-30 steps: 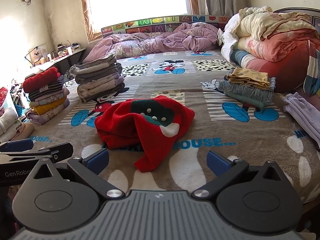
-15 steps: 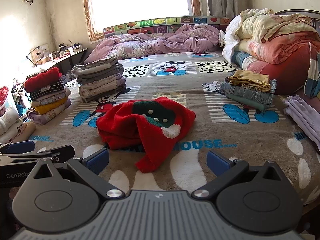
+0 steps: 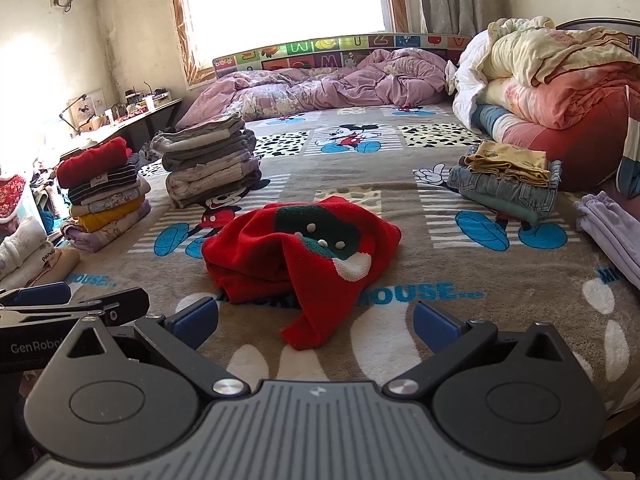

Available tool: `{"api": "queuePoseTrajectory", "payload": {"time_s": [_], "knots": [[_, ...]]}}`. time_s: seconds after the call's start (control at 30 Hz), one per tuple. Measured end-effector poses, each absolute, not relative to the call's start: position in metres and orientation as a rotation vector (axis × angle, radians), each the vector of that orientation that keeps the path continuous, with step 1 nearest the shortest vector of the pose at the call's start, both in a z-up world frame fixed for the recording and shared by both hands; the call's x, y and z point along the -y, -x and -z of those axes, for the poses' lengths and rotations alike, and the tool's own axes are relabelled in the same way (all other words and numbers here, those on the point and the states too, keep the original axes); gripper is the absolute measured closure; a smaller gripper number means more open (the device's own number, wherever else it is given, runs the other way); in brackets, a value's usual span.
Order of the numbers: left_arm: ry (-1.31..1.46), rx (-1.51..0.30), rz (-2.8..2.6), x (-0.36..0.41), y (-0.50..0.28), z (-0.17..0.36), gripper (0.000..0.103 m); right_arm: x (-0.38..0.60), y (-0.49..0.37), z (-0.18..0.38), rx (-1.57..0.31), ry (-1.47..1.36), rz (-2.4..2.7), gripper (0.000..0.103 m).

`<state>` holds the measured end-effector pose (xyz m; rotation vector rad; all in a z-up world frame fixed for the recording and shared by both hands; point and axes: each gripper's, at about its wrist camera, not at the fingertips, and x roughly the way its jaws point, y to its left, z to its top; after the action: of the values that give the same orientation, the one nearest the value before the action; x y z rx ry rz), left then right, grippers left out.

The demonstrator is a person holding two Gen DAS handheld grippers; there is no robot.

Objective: Fold clothes

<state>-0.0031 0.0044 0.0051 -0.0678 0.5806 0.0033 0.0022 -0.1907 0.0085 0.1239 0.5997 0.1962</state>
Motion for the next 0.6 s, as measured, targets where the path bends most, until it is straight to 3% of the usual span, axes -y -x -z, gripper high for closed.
{"api": "queuePoseTrajectory", "payload": {"time_s": [0.6], "knots": [[0.110,-0.606,-0.034,-0.008,-0.031,-0.005,0.000,0.189,-0.044,-0.010,-0.646,-0.111,-0.227,0.000]]}}
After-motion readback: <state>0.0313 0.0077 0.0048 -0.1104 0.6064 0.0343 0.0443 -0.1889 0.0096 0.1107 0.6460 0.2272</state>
